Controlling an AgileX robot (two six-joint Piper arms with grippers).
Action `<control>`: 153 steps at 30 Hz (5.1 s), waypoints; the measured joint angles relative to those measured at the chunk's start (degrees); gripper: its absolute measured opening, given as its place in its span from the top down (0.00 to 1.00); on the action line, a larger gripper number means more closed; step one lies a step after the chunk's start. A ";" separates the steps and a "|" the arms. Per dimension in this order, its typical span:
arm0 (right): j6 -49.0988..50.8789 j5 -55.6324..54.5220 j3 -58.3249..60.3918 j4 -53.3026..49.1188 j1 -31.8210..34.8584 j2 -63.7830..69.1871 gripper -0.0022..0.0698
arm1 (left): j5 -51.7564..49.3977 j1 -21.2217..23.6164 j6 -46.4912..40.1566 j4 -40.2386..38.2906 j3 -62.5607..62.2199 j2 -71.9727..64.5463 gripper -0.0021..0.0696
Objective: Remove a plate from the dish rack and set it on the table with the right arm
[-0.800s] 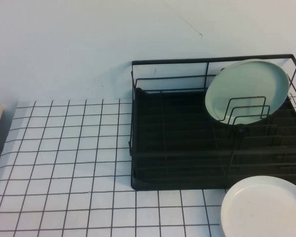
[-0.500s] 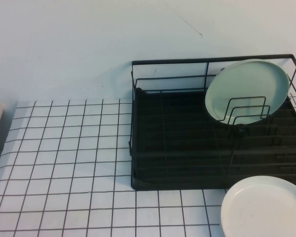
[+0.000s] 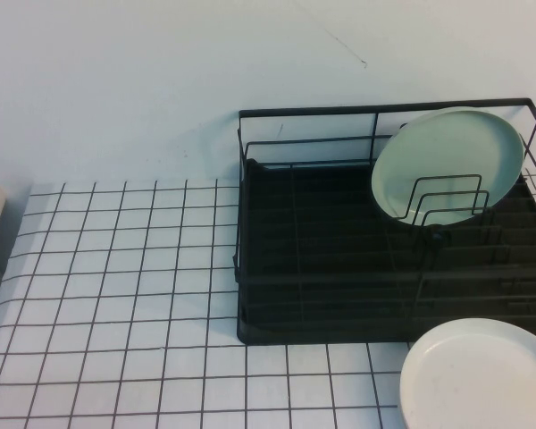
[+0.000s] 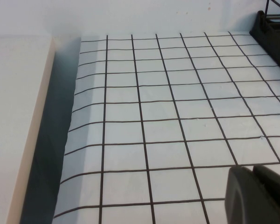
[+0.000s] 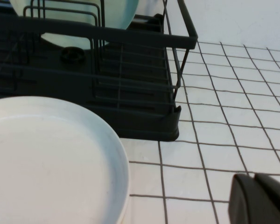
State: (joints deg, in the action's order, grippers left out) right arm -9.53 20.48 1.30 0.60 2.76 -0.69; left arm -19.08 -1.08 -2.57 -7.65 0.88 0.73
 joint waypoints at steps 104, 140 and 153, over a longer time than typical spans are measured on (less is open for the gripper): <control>-74.43 14.02 -62.12 32.94 -0.13 74.28 0.61 | 0.00 0.00 0.16 0.00 0.00 0.00 0.98; -94.10 16.35 -93.79 45.18 -2.50 116.75 0.79 | 0.00 0.00 -0.05 0.00 0.00 0.00 0.98; -92.50 17.84 -98.83 48.25 -2.63 106.60 0.82 | 0.00 0.00 -0.05 0.00 0.00 0.00 0.98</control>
State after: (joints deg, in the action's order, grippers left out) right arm -102.03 38.32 -97.53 48.85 0.14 105.91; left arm -19.08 -1.08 -2.62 -7.65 0.88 0.73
